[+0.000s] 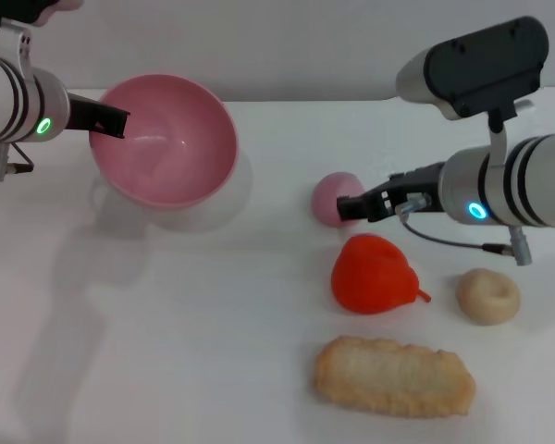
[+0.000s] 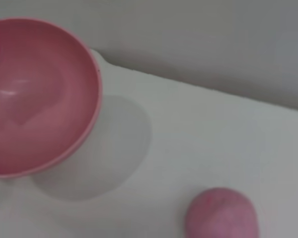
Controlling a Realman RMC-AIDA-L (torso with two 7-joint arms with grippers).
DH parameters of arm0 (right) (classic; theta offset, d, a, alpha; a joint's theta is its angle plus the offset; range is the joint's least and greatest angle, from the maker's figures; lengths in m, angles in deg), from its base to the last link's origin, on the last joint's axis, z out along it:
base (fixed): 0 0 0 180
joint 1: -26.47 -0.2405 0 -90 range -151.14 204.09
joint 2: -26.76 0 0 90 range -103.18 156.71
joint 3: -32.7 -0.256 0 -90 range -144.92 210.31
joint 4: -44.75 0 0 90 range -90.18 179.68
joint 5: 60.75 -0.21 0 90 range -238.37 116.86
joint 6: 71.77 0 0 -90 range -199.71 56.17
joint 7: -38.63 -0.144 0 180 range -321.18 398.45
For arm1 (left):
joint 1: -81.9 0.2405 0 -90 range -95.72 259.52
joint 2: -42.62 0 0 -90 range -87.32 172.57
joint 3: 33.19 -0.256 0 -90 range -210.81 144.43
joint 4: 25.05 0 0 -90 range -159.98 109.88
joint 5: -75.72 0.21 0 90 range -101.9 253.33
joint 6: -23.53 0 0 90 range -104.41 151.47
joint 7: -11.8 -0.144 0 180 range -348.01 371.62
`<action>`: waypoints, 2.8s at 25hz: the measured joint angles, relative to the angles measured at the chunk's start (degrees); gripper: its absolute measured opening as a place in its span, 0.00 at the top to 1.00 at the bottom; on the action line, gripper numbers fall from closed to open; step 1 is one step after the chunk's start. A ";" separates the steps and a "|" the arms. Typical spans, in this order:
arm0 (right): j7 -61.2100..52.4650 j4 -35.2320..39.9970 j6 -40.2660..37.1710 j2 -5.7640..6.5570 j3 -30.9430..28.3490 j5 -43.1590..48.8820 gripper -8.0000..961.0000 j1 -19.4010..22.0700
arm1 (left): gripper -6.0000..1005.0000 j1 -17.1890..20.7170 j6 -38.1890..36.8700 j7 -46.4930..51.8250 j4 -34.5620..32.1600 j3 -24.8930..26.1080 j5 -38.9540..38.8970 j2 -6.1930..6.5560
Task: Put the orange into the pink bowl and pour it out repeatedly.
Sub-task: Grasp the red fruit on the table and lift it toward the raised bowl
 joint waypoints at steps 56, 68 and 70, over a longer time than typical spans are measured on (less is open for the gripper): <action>0.21 -6.30 -2.05 0.18 7.54 -0.30 0.88 -2.64 | 0.95 -1.38 -0.17 -0.09 0.57 -0.55 -0.03 -0.02; 1.06 3.71 0.74 0.26 5.77 1.17 0.93 -1.92 | 0.95 -1.14 -0.25 -0.09 0.57 -0.80 -0.03 -0.19; 1.13 8.11 2.47 0.27 4.86 2.59 0.93 -1.80 | 0.95 -1.01 -0.25 -0.09 0.57 -1.10 -0.02 -0.20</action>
